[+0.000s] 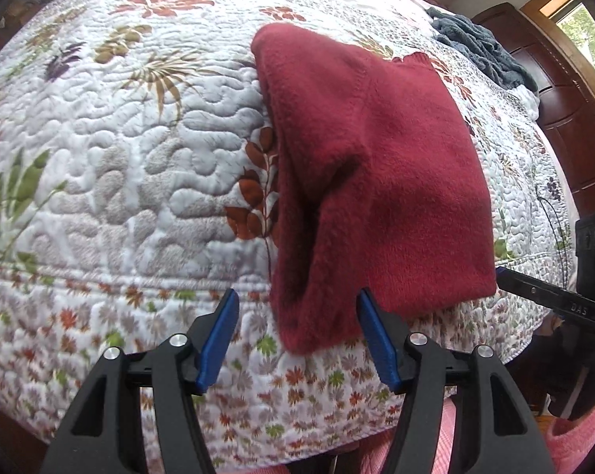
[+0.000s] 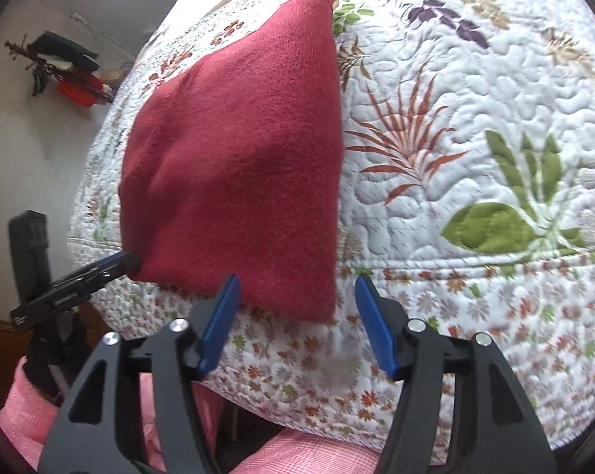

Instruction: Fold small clothes

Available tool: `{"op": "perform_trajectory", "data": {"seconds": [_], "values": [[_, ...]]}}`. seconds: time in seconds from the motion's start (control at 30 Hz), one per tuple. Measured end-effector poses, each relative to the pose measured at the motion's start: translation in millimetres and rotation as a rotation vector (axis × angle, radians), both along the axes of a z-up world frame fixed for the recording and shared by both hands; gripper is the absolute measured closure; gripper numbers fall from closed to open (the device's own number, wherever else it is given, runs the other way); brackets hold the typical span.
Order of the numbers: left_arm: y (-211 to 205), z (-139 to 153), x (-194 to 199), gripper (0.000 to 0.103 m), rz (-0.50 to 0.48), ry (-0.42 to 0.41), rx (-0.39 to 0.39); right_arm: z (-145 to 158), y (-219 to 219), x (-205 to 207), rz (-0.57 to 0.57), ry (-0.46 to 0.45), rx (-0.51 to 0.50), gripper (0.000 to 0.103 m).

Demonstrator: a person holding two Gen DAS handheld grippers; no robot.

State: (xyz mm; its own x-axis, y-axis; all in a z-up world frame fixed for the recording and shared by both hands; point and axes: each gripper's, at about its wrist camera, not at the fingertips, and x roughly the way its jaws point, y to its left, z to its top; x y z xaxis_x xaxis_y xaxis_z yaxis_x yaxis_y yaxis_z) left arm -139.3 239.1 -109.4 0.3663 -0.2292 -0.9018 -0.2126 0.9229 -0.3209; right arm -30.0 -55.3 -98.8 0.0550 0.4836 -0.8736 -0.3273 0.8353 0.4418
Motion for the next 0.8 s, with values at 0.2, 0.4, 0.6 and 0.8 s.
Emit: {"op": "perform_trajectory", "data": {"seconds": [0.2, 0.4, 0.6, 0.8], "values": [[-9, 2, -14, 0.04, 0.023, 0.026, 0.064, -10, 2, -18, -0.001, -0.023, -0.134, 0.029], [-16, -4, -27, 0.036, 0.04, 0.062, 0.116, -18, 13, -45, 0.005, -0.051, -0.246, 0.025], [-31, 1, -39, 0.035, 0.036, 0.063, 0.151, -13, 26, -64, -0.012, -0.065, -0.267, 0.02], [-42, 29, -44, 0.026, 0.042, 0.013, 0.19, 19, 37, -75, -0.014, -0.121, -0.268, 0.011]]}}
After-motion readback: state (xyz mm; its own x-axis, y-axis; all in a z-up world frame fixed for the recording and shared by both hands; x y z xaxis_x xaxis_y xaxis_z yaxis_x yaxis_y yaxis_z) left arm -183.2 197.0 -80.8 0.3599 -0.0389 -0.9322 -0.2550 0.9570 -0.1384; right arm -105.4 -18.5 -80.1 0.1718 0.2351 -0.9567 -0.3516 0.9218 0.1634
